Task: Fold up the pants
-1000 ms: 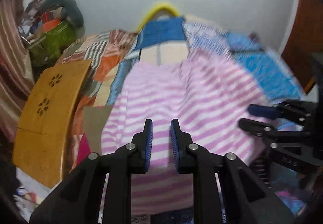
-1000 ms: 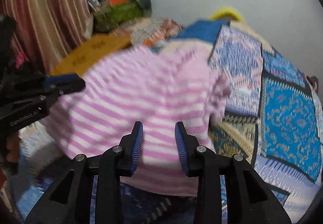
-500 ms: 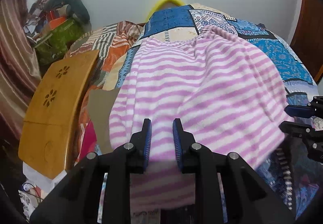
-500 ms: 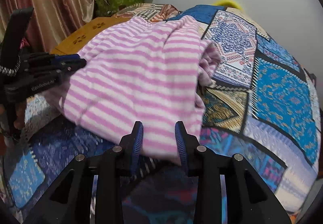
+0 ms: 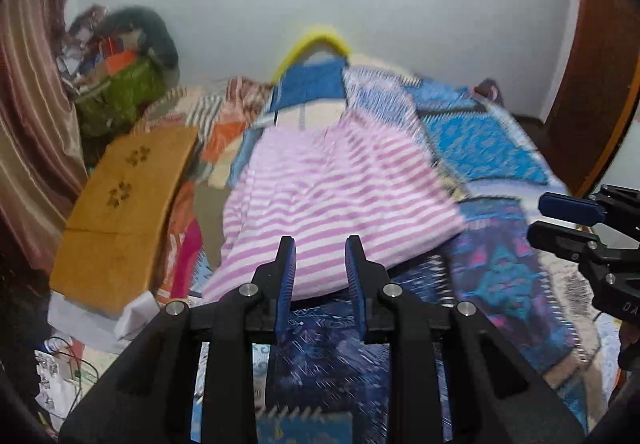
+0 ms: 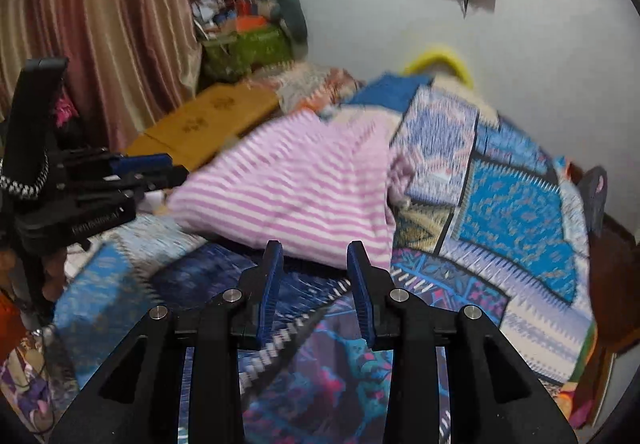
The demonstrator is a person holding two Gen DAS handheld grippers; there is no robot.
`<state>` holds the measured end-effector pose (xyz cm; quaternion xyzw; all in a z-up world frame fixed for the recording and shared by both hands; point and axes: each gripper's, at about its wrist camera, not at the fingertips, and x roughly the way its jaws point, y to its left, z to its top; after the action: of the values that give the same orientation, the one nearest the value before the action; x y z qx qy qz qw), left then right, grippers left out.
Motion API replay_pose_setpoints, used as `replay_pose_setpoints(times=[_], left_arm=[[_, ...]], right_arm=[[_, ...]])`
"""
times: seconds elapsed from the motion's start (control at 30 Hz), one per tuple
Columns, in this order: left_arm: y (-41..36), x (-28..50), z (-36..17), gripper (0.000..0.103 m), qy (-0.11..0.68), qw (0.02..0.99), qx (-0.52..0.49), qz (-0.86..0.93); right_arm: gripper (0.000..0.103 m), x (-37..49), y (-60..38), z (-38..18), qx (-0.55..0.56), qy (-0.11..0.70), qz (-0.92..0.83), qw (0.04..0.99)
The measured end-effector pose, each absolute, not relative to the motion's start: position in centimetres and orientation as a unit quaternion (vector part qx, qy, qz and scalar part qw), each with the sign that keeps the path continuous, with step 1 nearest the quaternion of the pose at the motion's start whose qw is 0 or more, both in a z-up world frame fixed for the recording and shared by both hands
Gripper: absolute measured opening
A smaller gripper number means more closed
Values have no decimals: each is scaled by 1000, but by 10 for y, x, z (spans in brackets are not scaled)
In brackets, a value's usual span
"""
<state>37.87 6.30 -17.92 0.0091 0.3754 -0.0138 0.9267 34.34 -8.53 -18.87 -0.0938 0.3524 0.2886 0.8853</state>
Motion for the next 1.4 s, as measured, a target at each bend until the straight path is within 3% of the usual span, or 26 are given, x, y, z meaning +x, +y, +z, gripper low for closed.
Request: replay_pose_setpoints(times=[0.37, 0.77, 0.93, 1.07, 1.2, 1.4], left_arm=[[30, 243, -62, 43, 238, 971, 19, -17], [5, 110, -1, 62, 119, 992, 27, -14], [2, 74, 3, 76, 94, 995, 19, -9], [2, 56, 1, 95, 83, 996, 20, 0], [3, 49, 0, 100, 80, 997, 21, 4], [10, 47, -2, 103, 75, 997, 13, 3]], right_arm=[[30, 237, -117, -85, -37, 234, 306, 922], [30, 114, -144, -31, -12, 97, 300, 949], [41, 94, -144, -30, -5, 77, 306, 949], [64, 86, -142, -34, -3, 64, 297, 953], [84, 81, -142, -36, 7, 53, 282, 958], [102, 78, -141, -37, 11, 46, 258, 965]])
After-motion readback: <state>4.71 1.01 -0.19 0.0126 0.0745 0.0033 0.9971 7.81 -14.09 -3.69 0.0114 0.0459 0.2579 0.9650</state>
